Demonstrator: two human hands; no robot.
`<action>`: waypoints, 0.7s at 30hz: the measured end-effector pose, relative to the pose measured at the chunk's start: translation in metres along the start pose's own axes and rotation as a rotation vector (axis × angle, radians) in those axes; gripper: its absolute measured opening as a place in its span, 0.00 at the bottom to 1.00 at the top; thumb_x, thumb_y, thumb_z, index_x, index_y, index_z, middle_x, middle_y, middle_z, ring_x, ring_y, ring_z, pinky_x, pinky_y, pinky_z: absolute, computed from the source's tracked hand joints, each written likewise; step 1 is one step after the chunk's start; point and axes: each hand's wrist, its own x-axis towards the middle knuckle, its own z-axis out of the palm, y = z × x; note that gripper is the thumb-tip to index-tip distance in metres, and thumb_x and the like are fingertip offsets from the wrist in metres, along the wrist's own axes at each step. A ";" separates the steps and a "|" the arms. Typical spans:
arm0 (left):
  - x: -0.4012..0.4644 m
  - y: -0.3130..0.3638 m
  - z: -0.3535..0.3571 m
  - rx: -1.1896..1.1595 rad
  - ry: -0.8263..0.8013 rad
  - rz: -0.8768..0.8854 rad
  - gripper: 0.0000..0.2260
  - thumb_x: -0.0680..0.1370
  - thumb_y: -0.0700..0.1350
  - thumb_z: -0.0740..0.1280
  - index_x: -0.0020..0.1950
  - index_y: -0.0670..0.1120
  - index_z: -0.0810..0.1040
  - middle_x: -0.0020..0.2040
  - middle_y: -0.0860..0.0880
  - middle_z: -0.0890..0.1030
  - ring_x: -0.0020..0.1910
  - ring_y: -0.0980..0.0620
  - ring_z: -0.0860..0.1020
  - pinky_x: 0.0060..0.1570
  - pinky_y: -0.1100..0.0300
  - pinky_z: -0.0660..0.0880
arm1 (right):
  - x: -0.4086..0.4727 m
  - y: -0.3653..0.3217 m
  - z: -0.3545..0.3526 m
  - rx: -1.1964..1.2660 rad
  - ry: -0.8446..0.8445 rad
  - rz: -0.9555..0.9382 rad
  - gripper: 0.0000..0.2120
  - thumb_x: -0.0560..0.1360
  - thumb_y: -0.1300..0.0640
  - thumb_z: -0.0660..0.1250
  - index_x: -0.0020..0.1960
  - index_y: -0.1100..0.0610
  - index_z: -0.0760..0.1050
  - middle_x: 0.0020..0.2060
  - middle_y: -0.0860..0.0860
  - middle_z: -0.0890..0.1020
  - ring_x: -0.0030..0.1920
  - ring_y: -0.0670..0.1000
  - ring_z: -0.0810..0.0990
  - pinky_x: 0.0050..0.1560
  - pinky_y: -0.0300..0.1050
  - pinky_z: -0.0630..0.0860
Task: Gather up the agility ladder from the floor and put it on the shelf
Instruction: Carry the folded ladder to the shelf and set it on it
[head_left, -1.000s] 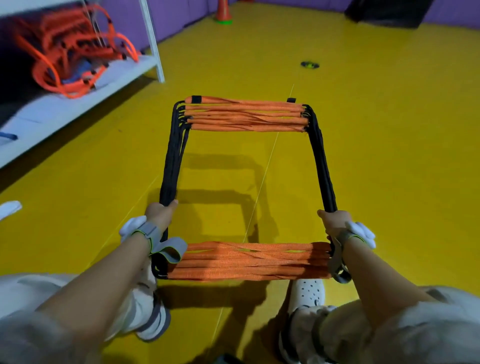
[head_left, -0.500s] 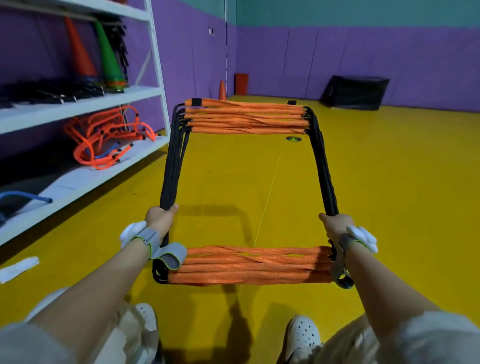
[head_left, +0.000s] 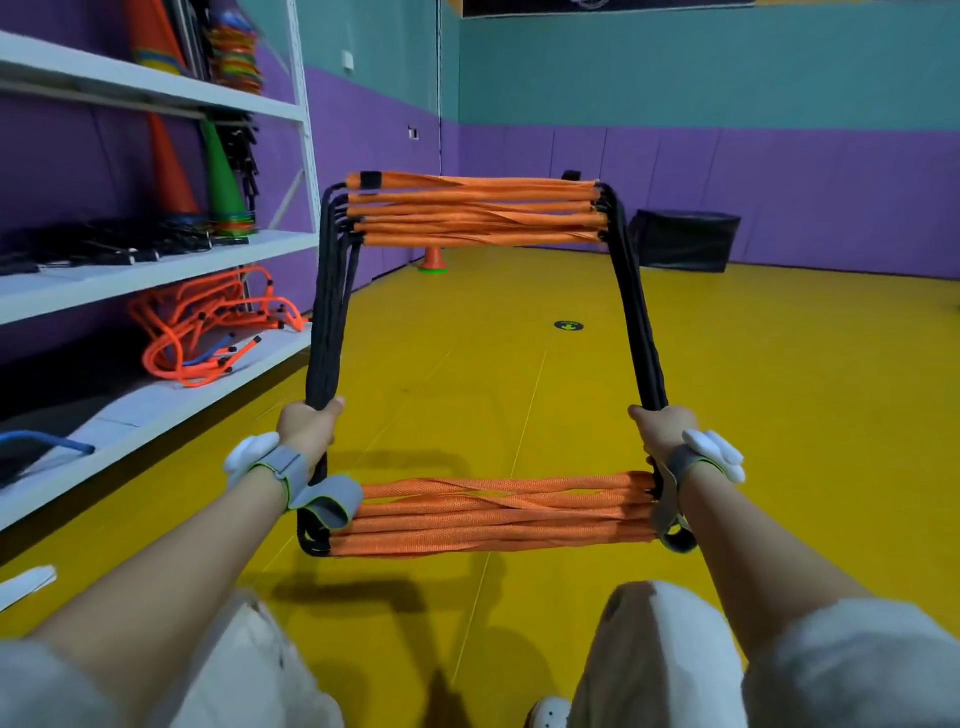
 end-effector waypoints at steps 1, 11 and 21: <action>0.006 0.000 0.006 0.010 -0.004 -0.006 0.16 0.80 0.48 0.63 0.36 0.41 0.69 0.28 0.44 0.68 0.28 0.45 0.66 0.32 0.58 0.62 | 0.007 0.001 0.002 -0.003 0.004 0.007 0.17 0.73 0.52 0.67 0.31 0.60 0.69 0.23 0.56 0.71 0.25 0.55 0.69 0.29 0.43 0.66; 0.116 -0.025 0.087 0.028 -0.024 -0.169 0.20 0.79 0.48 0.64 0.29 0.43 0.67 0.28 0.43 0.69 0.28 0.46 0.66 0.41 0.53 0.65 | 0.116 0.005 0.078 -0.141 0.001 0.152 0.18 0.71 0.47 0.68 0.32 0.60 0.72 0.24 0.56 0.74 0.27 0.56 0.72 0.33 0.46 0.69; 0.263 -0.053 0.147 0.088 -0.012 -0.302 0.19 0.80 0.45 0.64 0.30 0.44 0.63 0.27 0.45 0.64 0.26 0.47 0.62 0.31 0.59 0.60 | 0.236 -0.017 0.203 -0.273 -0.097 0.192 0.17 0.69 0.45 0.66 0.32 0.58 0.72 0.25 0.57 0.76 0.27 0.57 0.75 0.34 0.47 0.71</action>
